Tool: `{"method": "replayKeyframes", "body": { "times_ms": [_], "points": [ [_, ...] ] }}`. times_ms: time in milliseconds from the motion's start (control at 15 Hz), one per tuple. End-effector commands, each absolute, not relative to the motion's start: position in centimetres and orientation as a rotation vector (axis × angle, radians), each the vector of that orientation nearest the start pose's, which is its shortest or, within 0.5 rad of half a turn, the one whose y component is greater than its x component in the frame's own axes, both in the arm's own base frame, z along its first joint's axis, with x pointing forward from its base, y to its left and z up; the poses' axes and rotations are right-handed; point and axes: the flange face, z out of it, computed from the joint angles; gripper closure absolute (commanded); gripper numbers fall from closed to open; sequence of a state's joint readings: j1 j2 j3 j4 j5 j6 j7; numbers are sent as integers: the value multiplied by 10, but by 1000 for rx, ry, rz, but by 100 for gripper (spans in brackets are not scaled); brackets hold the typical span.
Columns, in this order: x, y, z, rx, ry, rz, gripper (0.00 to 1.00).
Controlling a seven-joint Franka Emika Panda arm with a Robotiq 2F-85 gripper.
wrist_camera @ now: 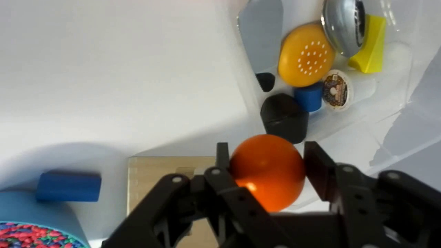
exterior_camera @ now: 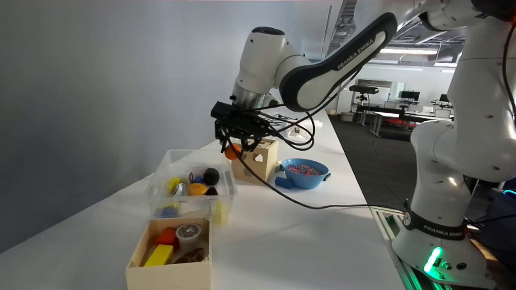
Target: Move the blue cylindrical block and the orange object from the tote to the table
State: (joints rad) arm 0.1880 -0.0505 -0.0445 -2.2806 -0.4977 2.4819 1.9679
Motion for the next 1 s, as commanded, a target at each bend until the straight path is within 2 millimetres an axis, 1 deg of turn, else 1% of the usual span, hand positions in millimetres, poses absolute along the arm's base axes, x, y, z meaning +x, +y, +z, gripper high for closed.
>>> {"method": "replayKeyframes", "body": {
  "times_ms": [0,133,333,467,600,667,733,867,933],
  "points": [
    [478,78,402,-2323,2035,-615,69],
    [464,69,386,-2371,2081,-515,69],
    [460,41,359,-2335,2121,-427,69],
    [465,21,343,-2284,2114,-414,69],
    [476,10,329,-2249,2068,-380,69],
    [480,8,321,-2246,2048,-355,38],
    [485,8,316,-2250,2025,-324,18],
    [489,15,310,-2282,1997,-267,5],
    [489,20,312,-2305,1989,-255,1]
  ]
}}
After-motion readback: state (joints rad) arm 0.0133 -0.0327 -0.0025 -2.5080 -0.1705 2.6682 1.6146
